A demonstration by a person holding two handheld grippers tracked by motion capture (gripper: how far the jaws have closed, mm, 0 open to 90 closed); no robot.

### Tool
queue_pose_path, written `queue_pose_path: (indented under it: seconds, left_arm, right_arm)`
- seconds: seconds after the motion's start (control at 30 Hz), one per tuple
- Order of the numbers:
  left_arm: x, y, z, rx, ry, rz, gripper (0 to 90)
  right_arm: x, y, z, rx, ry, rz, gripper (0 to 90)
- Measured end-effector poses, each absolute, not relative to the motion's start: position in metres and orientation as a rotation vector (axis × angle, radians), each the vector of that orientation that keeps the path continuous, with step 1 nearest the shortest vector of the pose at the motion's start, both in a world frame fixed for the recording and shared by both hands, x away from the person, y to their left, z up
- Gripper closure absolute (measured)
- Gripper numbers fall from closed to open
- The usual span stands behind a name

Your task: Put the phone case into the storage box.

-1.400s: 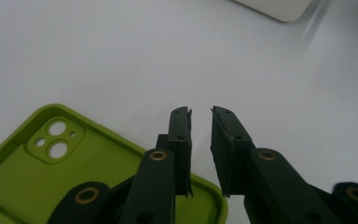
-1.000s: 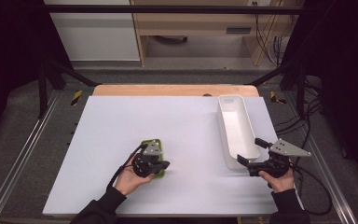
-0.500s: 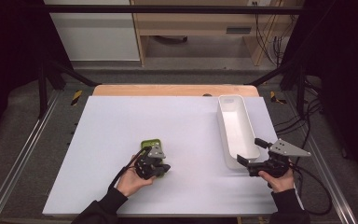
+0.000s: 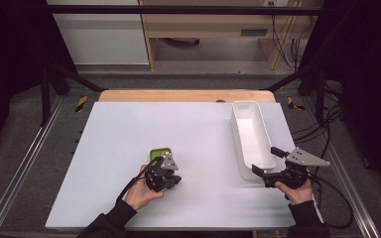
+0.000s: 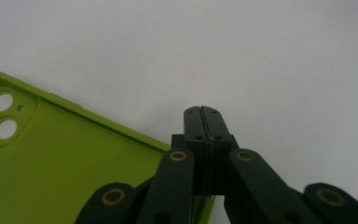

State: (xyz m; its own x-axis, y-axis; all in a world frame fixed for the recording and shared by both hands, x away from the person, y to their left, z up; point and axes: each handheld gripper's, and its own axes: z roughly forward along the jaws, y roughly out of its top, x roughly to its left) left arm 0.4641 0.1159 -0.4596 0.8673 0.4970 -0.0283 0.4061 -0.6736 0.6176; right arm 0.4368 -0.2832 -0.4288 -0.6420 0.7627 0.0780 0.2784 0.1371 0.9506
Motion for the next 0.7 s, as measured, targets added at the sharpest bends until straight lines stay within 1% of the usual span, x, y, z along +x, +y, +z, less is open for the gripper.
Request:
queue_pose_path:
  seconds: [0.7]
  left_arm:
    - [0.4595,0.1246,-0.4581,2.446,0.64,0.199,90.0]
  right_arm:
    - [0.4362,-0.2838,-0.4284,1.0,1.992,1.518,0.6]
